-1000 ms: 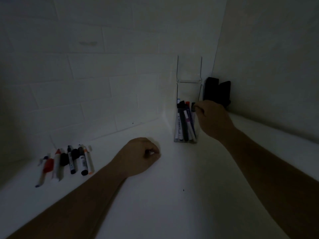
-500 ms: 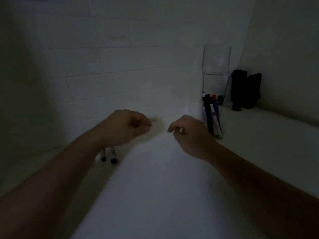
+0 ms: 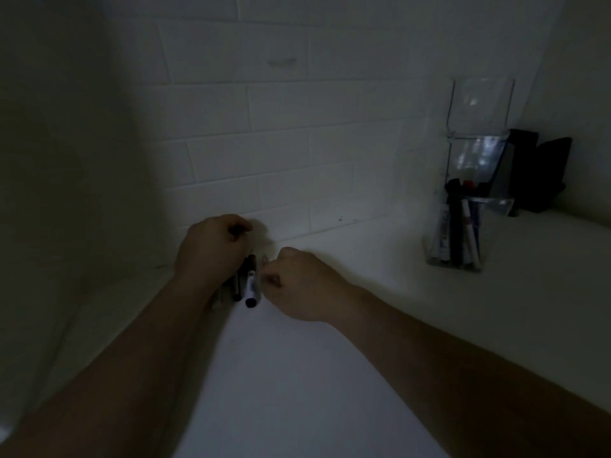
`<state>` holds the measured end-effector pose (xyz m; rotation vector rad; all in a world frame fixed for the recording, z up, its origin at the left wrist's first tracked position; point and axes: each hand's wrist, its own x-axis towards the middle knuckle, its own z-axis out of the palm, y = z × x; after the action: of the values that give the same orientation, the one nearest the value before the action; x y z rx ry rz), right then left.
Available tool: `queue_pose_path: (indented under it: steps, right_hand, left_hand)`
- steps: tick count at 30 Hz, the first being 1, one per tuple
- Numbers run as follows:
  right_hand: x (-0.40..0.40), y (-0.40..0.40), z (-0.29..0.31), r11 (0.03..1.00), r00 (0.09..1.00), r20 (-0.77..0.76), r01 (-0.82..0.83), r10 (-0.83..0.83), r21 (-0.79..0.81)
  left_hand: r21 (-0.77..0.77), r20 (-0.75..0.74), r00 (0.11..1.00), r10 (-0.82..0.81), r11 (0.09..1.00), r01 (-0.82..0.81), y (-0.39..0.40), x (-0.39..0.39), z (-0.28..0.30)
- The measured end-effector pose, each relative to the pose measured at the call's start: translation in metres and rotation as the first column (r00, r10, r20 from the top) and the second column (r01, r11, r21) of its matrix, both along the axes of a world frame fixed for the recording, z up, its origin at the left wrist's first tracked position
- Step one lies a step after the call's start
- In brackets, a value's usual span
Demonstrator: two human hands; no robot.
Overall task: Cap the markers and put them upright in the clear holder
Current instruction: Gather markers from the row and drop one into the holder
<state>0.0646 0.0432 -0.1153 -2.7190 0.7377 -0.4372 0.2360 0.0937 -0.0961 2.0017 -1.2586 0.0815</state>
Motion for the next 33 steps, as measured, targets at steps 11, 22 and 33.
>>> queue_pose_path:
  steps: [11, 22, 33]
  right_hand:
    - [-0.102, -0.035, 0.005, 0.980, 0.970, -0.194, 0.114, -0.145, -0.163]
    - [-0.177, -0.079, -0.018, 0.917, 0.900, 0.227, 0.395, -0.371, -0.065]
    - [-0.186, -0.075, -0.015, 0.933, 0.878, 0.318, 0.351, -0.358, 0.079]
  left_hand:
    - [0.064, 0.164, 0.984, -0.066, 0.996, 0.056, -0.009, -0.010, -0.007]
    - [0.506, 0.341, 0.830, -0.441, 0.830, 0.233, -0.082, -0.060, 0.021]
    - [0.282, 0.309, 0.831, -0.462, 0.879, 0.384, -0.092, -0.103, -0.006]
